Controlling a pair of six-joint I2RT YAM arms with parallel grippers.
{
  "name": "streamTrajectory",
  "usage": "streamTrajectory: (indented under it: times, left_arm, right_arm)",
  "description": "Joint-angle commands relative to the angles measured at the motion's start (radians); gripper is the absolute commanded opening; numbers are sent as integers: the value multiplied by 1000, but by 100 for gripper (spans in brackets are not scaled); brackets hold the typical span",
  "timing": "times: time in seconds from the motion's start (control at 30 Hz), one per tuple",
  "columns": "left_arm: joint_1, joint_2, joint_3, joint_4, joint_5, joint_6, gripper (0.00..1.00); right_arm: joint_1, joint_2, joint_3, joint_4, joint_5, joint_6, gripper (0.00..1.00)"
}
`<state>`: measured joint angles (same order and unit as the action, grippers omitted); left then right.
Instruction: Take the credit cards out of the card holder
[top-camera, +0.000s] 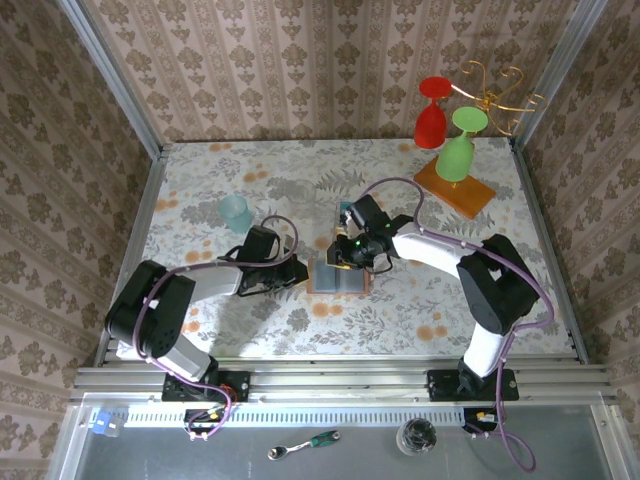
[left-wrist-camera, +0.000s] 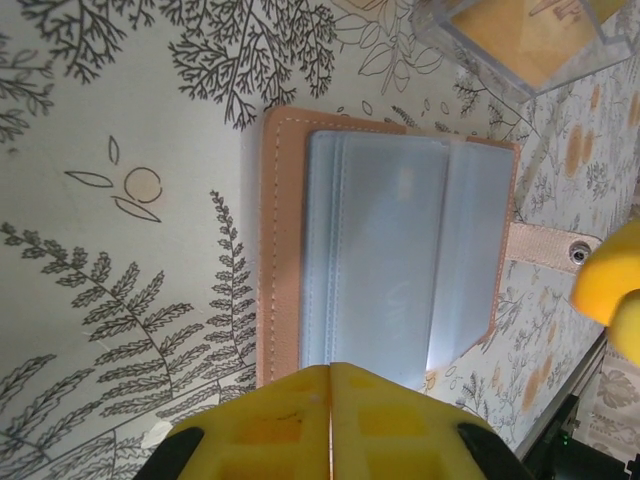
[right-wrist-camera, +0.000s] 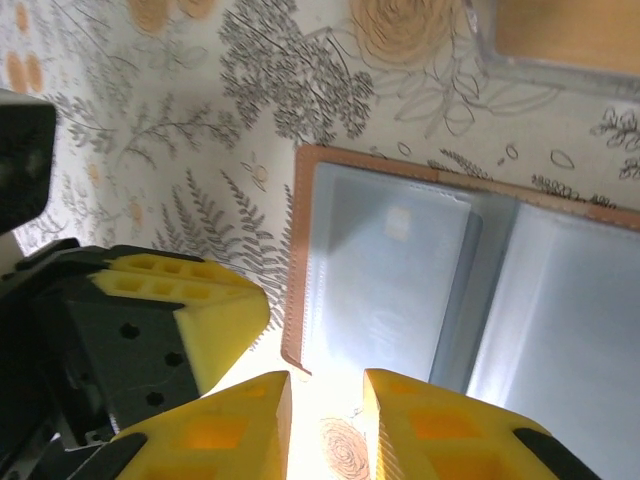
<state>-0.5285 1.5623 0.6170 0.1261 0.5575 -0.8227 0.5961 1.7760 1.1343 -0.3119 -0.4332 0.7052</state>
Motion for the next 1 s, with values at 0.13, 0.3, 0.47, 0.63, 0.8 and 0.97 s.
streamTrajectory:
  times: [0.13,0.3,0.47,0.63,0.8,0.97]
  left_arm:
    - [-2,56,30,36,37,-10,6]
    - [-2,69,29,39,33,-11,4]
    - [-2,76,23,7,19,-6,2]
    - [-1,80,14,4,18,-6,2]
    - [-1,79,7,-3,16,-4,1]
    - [1,77,2,-5,16,0,0]
  right_arm:
    - [16,52,-1,10,-21,28,29]
    - [21,76,1,17,-34,31,29]
    - [25,98,8,21,-42,33,31]
    - [31,119,18,30,-46,33,34]
    - [34,132,25,34,-47,37,34]
    - [34,150,34,35,-44,39,34]
